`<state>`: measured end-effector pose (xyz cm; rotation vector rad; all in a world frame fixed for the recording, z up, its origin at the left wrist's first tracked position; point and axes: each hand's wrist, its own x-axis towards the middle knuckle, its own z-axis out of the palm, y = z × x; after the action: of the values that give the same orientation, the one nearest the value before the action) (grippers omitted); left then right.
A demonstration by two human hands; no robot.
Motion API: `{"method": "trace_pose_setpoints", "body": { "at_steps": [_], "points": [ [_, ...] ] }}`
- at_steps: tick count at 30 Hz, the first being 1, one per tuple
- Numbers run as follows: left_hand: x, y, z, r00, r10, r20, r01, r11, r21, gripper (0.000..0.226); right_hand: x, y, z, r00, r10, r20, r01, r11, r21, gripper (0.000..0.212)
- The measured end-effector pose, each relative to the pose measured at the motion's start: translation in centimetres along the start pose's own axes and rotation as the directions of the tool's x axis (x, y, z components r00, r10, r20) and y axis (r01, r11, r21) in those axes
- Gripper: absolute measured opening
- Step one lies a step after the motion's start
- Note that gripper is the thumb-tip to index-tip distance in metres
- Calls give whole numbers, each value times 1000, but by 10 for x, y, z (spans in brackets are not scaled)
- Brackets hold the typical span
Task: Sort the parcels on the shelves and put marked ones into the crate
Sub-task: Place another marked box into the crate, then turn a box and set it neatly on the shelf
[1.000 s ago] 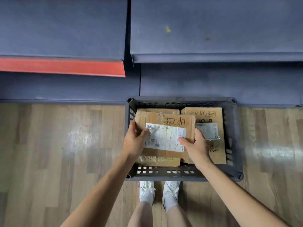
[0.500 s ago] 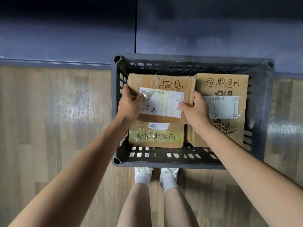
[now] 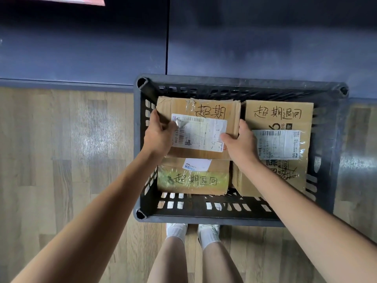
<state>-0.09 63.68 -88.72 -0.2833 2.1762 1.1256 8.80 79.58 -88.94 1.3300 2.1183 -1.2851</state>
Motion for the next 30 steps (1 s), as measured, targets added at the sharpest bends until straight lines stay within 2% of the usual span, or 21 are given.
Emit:
{"method": "trace_pose_setpoints", "body": {
  "at_steps": [5,8,11,13,16,18,21,25,30],
  "points": [
    [-14,12,-3,999,8,35,-9,999,50,23,-12,-6,-8,998,42,49,-39,997,-60,51],
    [-29,28,-11,996,-4,89,-4,997,82,28,-29,-21,-25,997,9,76,-5,999,-45,62],
    [-50,58,-26,990,14,139,-38,984,171,50,-55,-49,-54,994,-54,97,60,996,-59,65],
    [-72,86,-39,987,64,145,-97,968,232,64,-78,-72,-79,988,-118,101,123,991,-48,61],
    [-109,127,-57,969,182,168,-232,902,363,69,-116,-101,-112,969,-221,107,230,970,-77,58],
    [-139,158,-72,949,268,168,-315,853,417,69,-143,-121,-137,953,-286,99,296,948,-113,58],
    [-177,200,-96,909,390,147,-415,813,409,66,-179,-154,-173,923,-383,50,386,913,-130,55],
    [-228,256,-132,807,580,107,-568,715,407,63,-228,-198,-225,870,-492,-44,486,868,-101,54],
    [-293,312,-171,707,702,81,-679,643,355,61,-291,-236,-278,831,-537,-147,543,840,-1,54]
  ]
}}
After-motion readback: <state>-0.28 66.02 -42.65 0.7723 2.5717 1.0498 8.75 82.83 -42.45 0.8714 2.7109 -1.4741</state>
